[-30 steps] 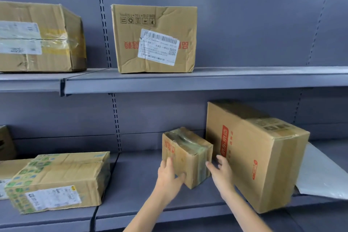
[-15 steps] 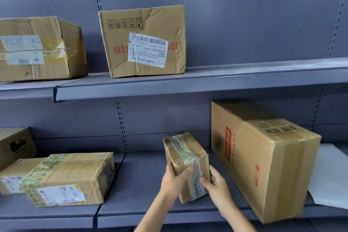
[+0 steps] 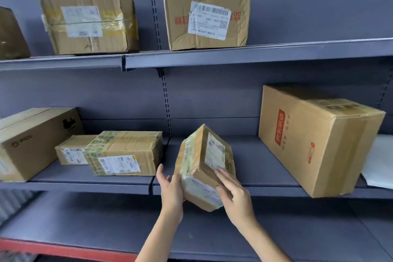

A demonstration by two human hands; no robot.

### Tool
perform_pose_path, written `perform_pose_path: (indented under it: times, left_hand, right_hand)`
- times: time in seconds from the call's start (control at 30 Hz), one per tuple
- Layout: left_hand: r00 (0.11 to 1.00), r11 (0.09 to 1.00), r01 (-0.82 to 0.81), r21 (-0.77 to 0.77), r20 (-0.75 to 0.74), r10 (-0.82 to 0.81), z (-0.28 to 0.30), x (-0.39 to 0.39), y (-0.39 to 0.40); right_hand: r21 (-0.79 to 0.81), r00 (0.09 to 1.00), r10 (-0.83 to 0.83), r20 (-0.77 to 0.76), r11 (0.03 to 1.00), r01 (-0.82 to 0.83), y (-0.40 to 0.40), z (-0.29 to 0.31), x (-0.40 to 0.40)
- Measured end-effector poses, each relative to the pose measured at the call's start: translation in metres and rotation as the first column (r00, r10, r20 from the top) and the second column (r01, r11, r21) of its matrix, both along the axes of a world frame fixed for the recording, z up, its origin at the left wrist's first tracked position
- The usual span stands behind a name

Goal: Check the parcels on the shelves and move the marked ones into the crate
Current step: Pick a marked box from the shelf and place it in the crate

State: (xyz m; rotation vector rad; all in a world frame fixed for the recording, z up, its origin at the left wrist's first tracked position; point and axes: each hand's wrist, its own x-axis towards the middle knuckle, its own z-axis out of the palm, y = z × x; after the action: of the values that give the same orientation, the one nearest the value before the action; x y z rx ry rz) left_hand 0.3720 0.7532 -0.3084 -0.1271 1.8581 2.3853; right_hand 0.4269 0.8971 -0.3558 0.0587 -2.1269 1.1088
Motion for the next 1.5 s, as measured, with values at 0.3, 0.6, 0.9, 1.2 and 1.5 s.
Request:
perform_pose_path:
  times: [0.3, 0.6, 0.9, 1.2, 1.5]
  left_hand:
    - [0.965, 0.949, 0.256, -0.184, -0.005, -0.261, 0.005, -0.02, -0.022]
    - [0.951, 0.948, 0.306, -0.088, 0.084, -0.299, -0.034, -0.017, -0.041]
    - [0.956, 0.956, 0.292, -0.041, 0.011, -0.292, -0.043, -0.002, -0.033]
    - [0.991, 0.992, 0.115, -0.05, 0.08, -0.111, -0.055, 0.009, -0.065]
    - [0.823, 0.824, 0.557, -0.104, 0.204, -0.531, -0.051, 0.003, -0.128]
  right_hand:
    - [-0.101, 0.998, -0.066, -0.015, 0.993, 0.065, -0.02, 0.0, -0.004]
    - [-0.671, 0.868, 0.268, 0.417, 0.736, 0.095, -0.022, -0.007, -0.012]
    - [-0.84, 0.88, 0.251, 0.403, 0.484, 0.247, -0.047, -0.016, -0.004]
    - [-0.935, 0.953, 0.185, 0.241, 0.306, 0.177, -0.037, -0.024, 0.024]
    - [-0.861, 0.845, 0.354, 0.402, 0.46, 0.217, -0.04, -0.019, 0.054]
